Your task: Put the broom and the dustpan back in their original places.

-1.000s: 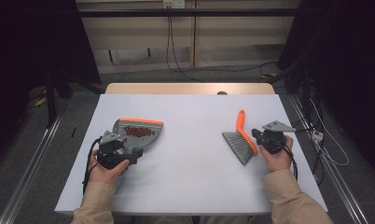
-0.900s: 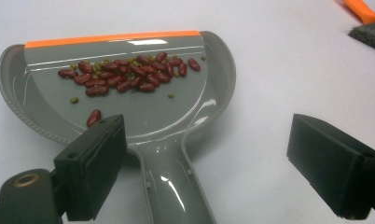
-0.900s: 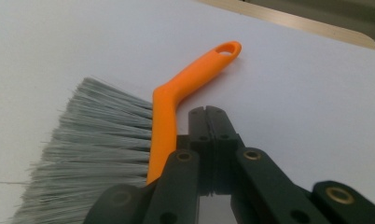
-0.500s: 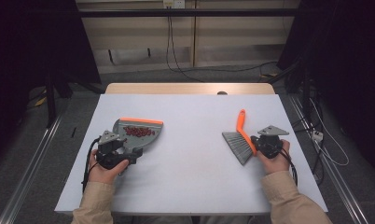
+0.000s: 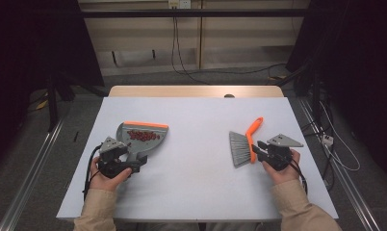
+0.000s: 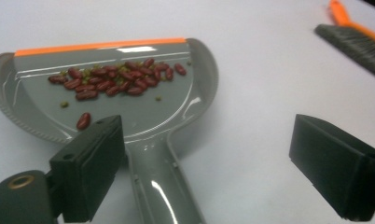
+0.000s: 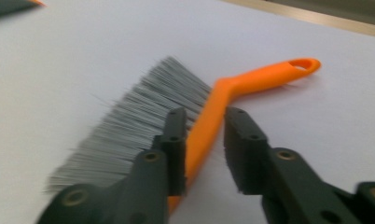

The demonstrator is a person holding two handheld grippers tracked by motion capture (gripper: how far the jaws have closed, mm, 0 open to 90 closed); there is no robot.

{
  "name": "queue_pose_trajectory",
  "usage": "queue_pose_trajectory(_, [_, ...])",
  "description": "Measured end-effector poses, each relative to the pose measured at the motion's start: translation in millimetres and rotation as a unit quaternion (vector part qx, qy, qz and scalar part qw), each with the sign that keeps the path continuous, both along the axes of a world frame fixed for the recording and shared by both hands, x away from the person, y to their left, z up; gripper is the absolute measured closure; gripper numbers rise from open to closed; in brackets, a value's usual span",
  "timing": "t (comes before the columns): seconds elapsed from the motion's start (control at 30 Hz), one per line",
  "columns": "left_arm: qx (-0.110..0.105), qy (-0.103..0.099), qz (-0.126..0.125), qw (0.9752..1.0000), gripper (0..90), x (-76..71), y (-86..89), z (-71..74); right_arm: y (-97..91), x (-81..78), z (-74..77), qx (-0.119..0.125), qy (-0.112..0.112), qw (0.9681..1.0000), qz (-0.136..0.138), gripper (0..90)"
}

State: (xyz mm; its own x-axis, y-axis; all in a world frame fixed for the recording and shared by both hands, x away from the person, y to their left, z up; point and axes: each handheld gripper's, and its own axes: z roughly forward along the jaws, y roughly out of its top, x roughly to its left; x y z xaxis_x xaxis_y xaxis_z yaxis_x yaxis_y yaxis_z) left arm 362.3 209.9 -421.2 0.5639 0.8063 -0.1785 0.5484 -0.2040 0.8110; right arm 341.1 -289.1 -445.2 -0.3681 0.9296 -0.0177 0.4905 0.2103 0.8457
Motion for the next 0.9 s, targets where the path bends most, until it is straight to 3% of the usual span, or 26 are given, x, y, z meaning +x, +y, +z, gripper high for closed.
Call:
queue_pose_trajectory(0.1, [-0.015, -0.007, -0.007, 0.9998, 8.8, -1.9, 2.6, 0.3, 2.4, -10.2, 2.6, 0.022, -0.005, 0.9995, 0.022, 53.9])
queue_pose_trajectory(0.23, [-0.026, -0.018, -0.025, 0.9992, 7.8, -5.2, 4.2, 1.9, 4.4, -20.0, 2.5, 0.047, 0.002, 0.9981, 0.040, 45.9])
queue_pose_trajectory(0.53, [-0.028, -0.021, -0.040, 0.9986, 7.4, -10.0, 5.3, -0.5, 8.1, -31.2, -1.3, 0.052, 0.016, 0.9968, 0.059, 29.3])
queue_pose_trajectory(0.9, [-0.025, -0.025, -0.056, 0.9978, 7.3, -12.6, 4.9, -2.4, 9.6, -38.3, -4.2, 0.045, 0.021, 0.9960, 0.074, 22.6])
